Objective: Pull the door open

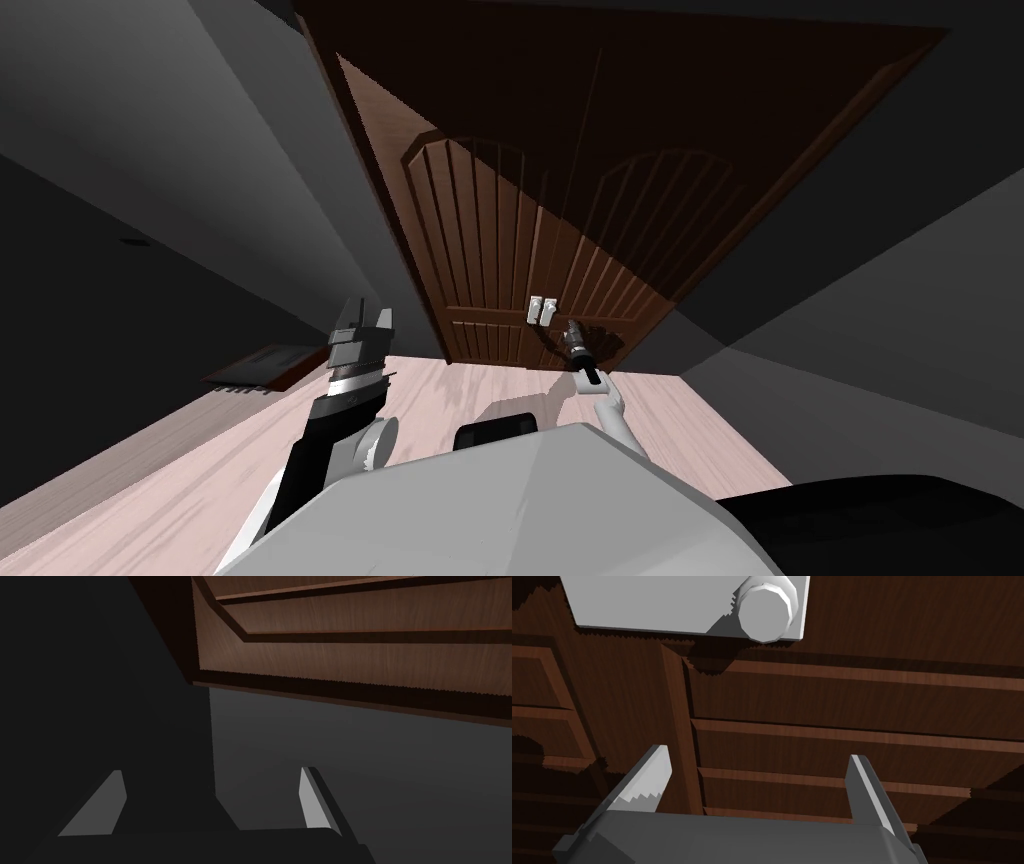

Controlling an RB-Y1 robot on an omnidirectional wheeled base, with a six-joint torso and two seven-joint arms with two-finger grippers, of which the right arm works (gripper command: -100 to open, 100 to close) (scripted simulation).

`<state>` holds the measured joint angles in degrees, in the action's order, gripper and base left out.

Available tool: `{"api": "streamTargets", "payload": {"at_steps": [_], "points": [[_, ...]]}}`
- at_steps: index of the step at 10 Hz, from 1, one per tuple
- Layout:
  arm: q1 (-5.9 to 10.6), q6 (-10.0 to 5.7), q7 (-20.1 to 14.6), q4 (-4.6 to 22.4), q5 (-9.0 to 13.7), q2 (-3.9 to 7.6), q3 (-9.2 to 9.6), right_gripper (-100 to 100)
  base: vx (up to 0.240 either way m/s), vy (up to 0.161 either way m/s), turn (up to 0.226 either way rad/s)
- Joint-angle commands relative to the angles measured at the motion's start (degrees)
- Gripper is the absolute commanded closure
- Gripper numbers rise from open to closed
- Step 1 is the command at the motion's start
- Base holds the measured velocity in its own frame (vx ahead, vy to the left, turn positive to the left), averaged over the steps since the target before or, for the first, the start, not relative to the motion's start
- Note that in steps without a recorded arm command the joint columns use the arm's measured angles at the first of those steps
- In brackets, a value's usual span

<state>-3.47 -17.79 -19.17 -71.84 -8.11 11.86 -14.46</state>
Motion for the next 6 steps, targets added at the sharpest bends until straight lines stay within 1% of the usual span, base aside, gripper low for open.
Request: {"api": "streamTargets", "payload": {"at_steps": [1, 2, 3, 4, 6], "points": [[-1.6, 0.5, 0.2, -0.5, 0.2, 0.46, -1.34, -100, -0.023, -0.059, -0.149], [-2.19, 0.56, 0.5, 0.1, 0.3, 0.98, -2.6, -100, 0.031, -0.087, -0.138], [-2.47, 0.57, 0.7, 0.6, 0.5, 1.27, -3.45, -100, 0.087, -0.09, -0.137], [-2.41, 0.51, 0.9, 0.9, 0.5, 1.3, -3.79, -100, 0.135, -0.078, -0.045], [-1.89, 0.35, 1.0, 1.1, 0.5, 1.02, -3.63, -100, 0.163, -0.052, 0.037]]}}
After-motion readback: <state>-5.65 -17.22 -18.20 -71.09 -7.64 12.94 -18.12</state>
